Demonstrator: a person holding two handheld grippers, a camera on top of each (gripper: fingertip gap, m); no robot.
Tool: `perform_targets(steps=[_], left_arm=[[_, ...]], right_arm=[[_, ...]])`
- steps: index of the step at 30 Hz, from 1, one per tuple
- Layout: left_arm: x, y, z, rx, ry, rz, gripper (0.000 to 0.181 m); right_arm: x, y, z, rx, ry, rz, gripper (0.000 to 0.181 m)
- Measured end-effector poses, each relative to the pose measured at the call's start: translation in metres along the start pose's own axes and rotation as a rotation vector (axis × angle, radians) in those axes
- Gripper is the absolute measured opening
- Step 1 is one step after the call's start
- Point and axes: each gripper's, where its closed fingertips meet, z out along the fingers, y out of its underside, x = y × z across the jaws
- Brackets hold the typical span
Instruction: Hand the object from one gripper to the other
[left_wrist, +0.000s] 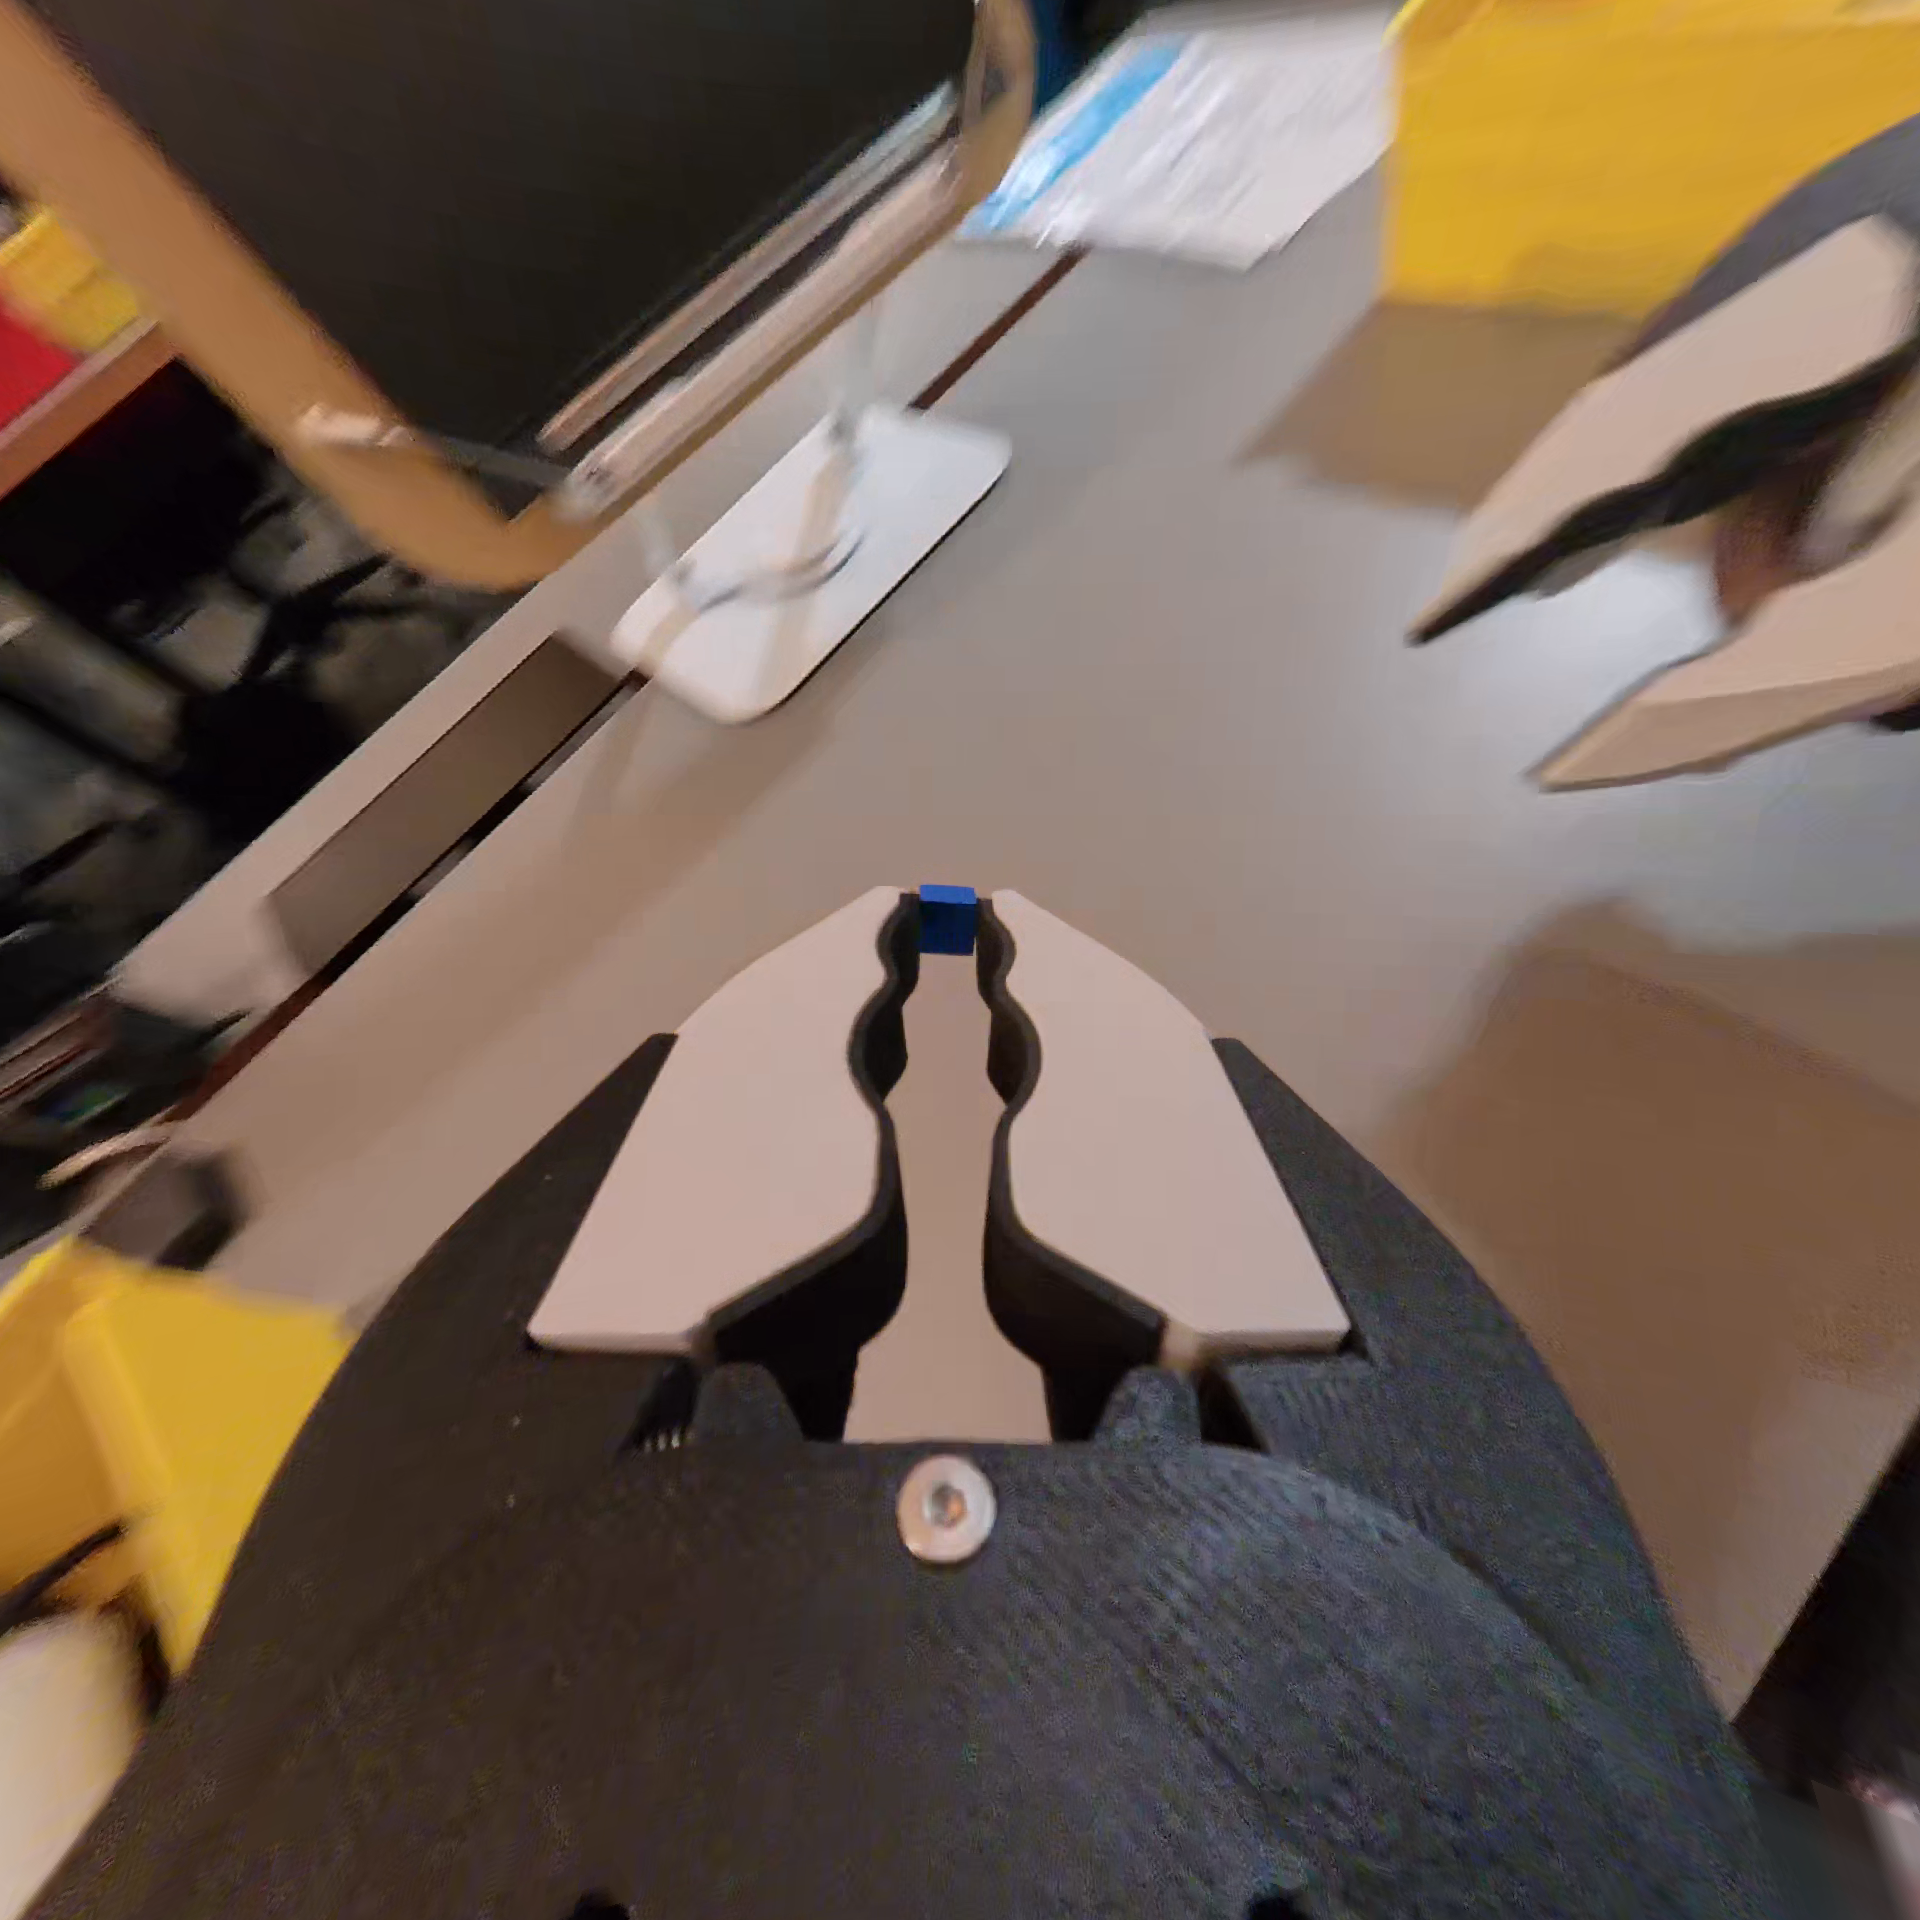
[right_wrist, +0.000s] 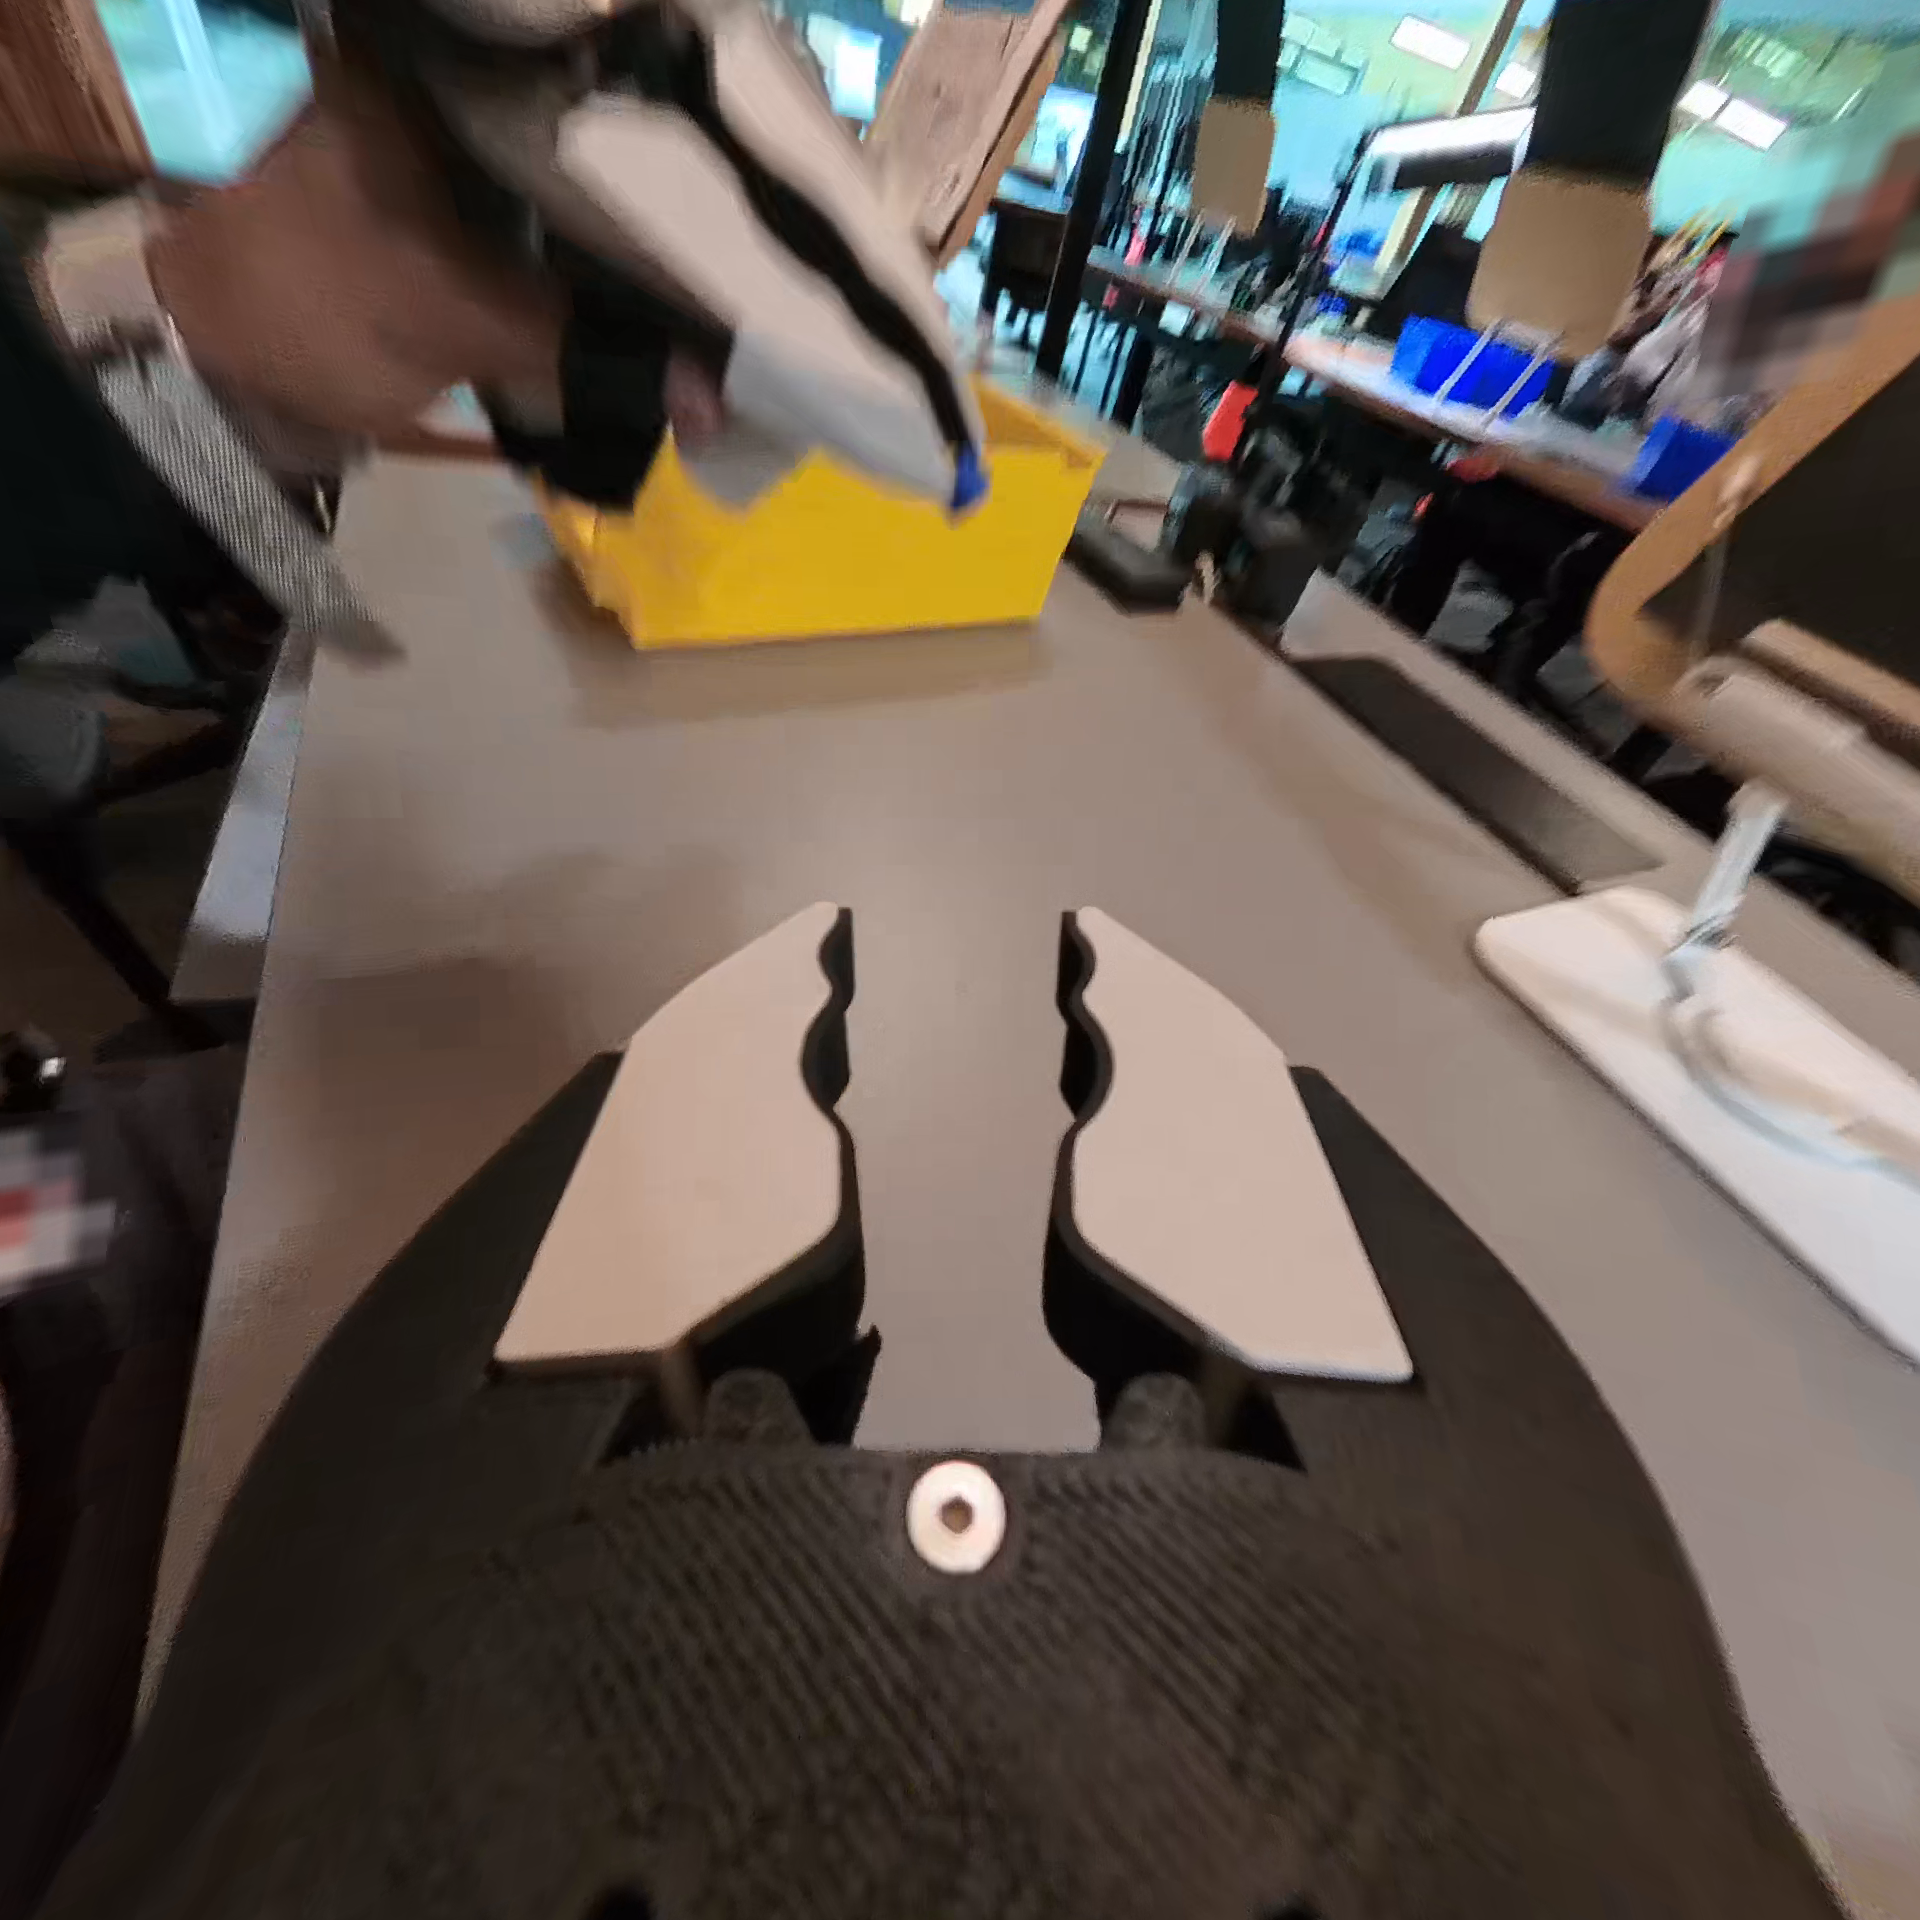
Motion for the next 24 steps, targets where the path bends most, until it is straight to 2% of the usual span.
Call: perform_targets(steps=[1,4,6,9,12,14,16,21,24], left_arm=[[0.011,-0.008,0.006,0.066,0.056,-0.031,0.012],[0.048,-0.031,0.018,0.251,0.267,-0.124,0.011],[0.066,-0.042,0.024,0.352,0.39,-0.216,0.012],[0.089,-0.051,0.029,0.484,0.594,-0.388,0.012],[0.101,-0.049,0.031,0.576,0.757,-0.558,0.011],[0.105,-0.043,0.035,0.596,0.829,-0.641,0.011],[0.109,-0.037,0.036,0.59,0.909,-0.723,0.011],[0.116,-0.03,0.031,0.56,1.107,-0.879,0.011],[0.123,-0.023,0.034,0.5,1.21,-0.961,0.011]], right_arm=[[0.005,-0.015,-0.003,0.04,0.013,-0.002,0.038],[0.019,-0.048,-0.013,0.152,0.063,0.022,0.037],[0.024,-0.054,-0.021,0.218,0.078,0.082,0.036],[0.025,-0.042,-0.038,0.311,0.07,0.196,0.031],[0.029,-0.022,-0.058,0.405,0.06,0.287,0.026],[0.034,-0.012,-0.062,0.41,0.042,0.29,0.03],[0.032,-0.013,-0.061,0.412,-0.006,0.229,0.034],[0.002,-0.007,-0.042,0.316,-0.039,-0.117,0.025],[-0.013,0.002,-0.028,0.242,-0.058,-0.218,0.022]])
